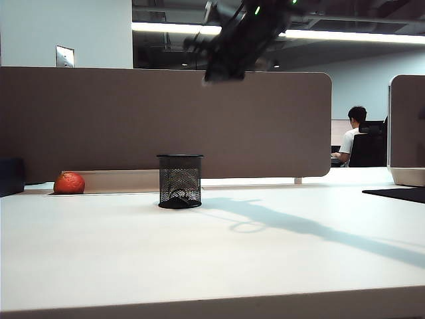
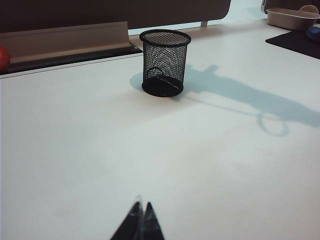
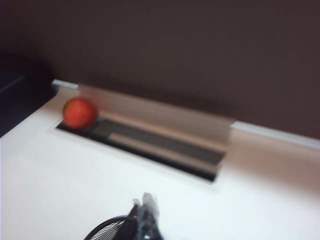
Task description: Pick up a bunch of keys from the table, then put them into the black basket.
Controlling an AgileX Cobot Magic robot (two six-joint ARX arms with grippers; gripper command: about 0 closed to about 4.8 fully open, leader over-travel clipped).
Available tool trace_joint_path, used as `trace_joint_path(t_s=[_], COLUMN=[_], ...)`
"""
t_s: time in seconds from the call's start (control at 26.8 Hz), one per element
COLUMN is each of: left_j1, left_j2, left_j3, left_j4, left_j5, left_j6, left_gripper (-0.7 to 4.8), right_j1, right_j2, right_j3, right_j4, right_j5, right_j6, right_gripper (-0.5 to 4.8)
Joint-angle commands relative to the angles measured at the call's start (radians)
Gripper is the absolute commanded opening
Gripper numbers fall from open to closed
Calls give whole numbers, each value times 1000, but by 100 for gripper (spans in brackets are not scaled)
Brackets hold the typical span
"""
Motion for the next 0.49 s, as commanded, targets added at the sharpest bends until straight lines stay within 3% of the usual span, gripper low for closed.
trace_joint_path(t_s=[0.04,0.49], left_j1=[1,1], left_j2=[0,0], left_j3=[6,6], left_j4=[8,56], left_j5=[-1,-92], left_j6=[-3,-3], left_gripper=[-6,-6], right_j1=[-65,-292], right_j2=[-90,-293], right_j3=[5,1], right_j4=[-14,-282], right_j5=[24,39], right_j6=[-35,-35], right_gripper=[-5,-5])
